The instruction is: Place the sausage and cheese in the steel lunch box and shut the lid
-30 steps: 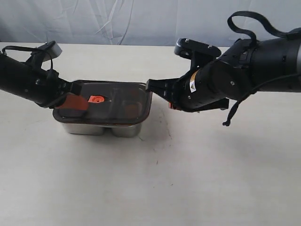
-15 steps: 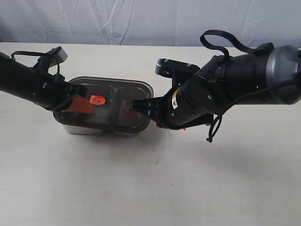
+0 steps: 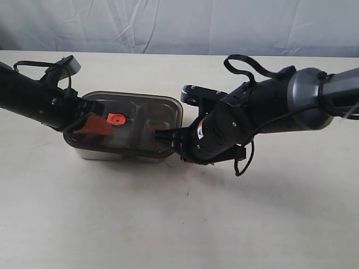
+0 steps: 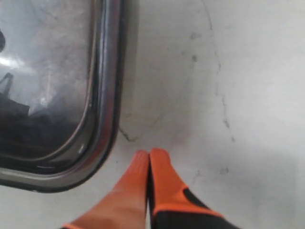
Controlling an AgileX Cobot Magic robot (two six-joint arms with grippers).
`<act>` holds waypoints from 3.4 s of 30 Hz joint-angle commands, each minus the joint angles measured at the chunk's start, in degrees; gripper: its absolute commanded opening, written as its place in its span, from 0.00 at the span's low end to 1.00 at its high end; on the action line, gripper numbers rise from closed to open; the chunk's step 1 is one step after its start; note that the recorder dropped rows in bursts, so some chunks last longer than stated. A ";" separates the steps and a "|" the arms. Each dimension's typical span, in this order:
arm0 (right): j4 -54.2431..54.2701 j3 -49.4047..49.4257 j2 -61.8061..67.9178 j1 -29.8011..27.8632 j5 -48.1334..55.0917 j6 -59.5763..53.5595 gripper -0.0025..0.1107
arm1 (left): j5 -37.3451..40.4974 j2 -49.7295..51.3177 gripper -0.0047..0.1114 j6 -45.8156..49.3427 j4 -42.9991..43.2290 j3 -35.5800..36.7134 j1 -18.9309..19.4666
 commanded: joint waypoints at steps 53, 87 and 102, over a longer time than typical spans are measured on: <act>-0.77 -14.35 2.57 0.18 4.62 -5.83 0.01 | -5.12 -12.81 0.04 -1.95 4.06 -0.01 8.13; -3.66 -32.44 9.82 -3.57 17.53 -14.57 0.01 | -8.47 -4.67 0.04 -7.34 5.44 -0.01 8.59; 3.49 -32.44 12.87 -2.62 17.46 -19.81 0.01 | -11.21 -4.78 0.04 -8.79 9.14 -0.01 8.59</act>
